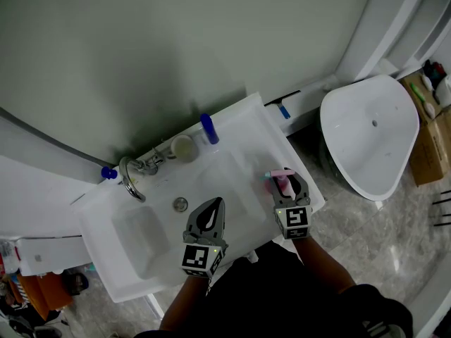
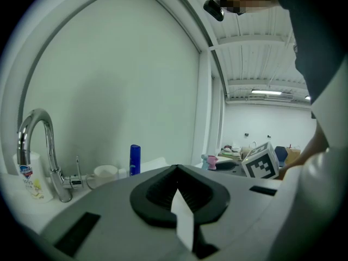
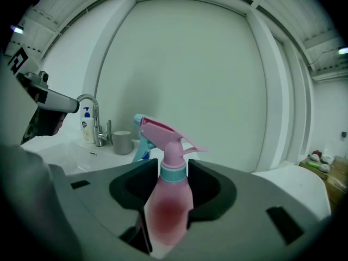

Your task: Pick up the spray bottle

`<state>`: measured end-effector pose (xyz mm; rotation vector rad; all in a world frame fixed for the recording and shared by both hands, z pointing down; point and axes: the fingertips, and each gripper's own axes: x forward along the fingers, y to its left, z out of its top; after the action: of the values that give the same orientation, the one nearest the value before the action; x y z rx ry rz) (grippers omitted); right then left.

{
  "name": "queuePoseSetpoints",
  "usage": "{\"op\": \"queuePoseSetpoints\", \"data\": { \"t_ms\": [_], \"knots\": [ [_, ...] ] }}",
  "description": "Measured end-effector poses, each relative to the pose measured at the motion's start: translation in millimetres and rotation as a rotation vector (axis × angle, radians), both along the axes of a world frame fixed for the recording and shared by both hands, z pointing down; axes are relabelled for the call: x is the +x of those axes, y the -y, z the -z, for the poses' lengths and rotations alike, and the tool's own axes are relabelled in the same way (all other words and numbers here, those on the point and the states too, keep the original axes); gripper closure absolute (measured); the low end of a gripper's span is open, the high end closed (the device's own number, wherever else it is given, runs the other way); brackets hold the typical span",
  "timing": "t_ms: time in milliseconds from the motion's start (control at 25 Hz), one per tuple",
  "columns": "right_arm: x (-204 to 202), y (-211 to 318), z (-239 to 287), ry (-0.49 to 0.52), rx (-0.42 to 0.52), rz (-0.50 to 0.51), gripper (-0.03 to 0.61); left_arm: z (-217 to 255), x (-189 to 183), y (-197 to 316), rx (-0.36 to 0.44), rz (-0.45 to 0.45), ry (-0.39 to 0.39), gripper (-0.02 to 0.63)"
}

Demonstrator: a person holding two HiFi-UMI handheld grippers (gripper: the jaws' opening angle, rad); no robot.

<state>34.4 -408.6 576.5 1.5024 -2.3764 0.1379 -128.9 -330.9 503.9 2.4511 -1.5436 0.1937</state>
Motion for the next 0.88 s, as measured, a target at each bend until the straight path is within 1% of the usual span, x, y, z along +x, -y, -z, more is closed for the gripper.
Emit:
{"op": "queuePoseSetpoints", "data": {
  "t_ms": [200,320,440,520,640,880],
  "knots": [
    [-5.7,-5.2,15.5,0.021,0.039,0.035,0.411,1.4,0.3,-1.2,0.000,0.000,-0.002,0.618],
    [-9.3,-9.8,30.6,0.031,0.073,0.055,0.449,4.4,2.5,-1.2,0.004,-0.003,-0.005,0.618],
    [-13.6,-15.2,44.2,0.023,0.108,0.088,0.453,8.6,5.1,0.4,0.015,-0.003,-0.010,0.618],
    [-16.1,-15.8,43.5,0.019,0.099,0.101,0.454,9.5,5.0,2.7,0.018,-0.001,-0.013,0.618],
    [-19.5,-16.8,47.7,0.030,0.102,0.110,0.454,13.0,4.3,4.0,0.025,0.001,-0.016,0.618],
    [-30.4,-18.4,83.8,0.070,0.162,0.146,0.456,19.4,-4.1,6.4,0.036,0.028,-0.016,0.618]
  ]
}}
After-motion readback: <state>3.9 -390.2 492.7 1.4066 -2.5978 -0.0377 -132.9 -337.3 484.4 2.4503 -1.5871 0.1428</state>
